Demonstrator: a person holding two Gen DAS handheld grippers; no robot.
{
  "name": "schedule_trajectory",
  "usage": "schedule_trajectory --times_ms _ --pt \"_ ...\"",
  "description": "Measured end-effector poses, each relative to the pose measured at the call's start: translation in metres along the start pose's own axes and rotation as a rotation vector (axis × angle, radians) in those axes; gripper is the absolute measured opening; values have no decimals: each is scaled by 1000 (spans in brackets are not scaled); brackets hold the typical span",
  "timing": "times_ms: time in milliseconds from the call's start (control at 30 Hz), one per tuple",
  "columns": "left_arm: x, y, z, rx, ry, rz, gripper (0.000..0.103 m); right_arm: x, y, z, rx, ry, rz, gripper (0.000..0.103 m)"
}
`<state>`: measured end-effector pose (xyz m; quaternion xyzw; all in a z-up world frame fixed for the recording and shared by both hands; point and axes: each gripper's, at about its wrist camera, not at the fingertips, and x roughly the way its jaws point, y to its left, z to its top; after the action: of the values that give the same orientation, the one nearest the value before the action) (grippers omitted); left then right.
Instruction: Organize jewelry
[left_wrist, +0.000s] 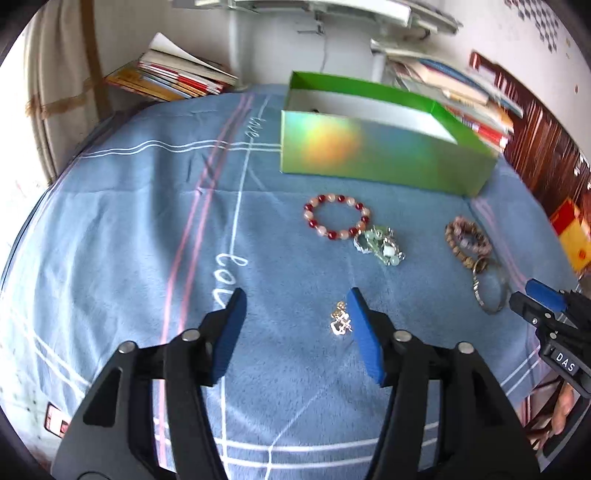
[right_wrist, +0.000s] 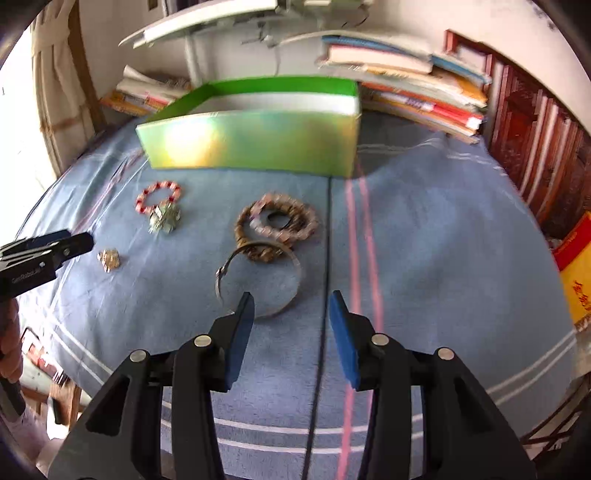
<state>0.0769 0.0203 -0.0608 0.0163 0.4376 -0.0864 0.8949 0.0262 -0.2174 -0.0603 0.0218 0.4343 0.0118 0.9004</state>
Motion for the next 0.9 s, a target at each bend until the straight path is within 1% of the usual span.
schedule_trajectory --times_ms 33,100,200,267,333,467,500,600,900 --pt "-3 0 0 -1 -8 1 60 -1 0 1 3 -5 -5 43" --pt "-6 -2 -2 2 -17 4 67 1 0 1 13 0 11 43" --pt "-3 -6 -4 12 -7 2 68 15 3 0 20 30 12 43" --pt "1 -10 -4 21 5 -2 71 23 3 -1 32 45 15 43" --pt "4 -15 -6 36 10 3 73 25 5 -1 37 47 19 43" --pt "5 -19 -11 60 15 3 76 22 14 -5 -6 66 81 43" --pt "6 -21 -12 67 17 1 76 19 16 -6 -11 65 91 45" --pt "10 -26 -15 82 28 5 77 15 17 -7 -11 54 89 51" --pt "15 -32 -18 90 43 10 79 23 9 -6 35 50 49 52"
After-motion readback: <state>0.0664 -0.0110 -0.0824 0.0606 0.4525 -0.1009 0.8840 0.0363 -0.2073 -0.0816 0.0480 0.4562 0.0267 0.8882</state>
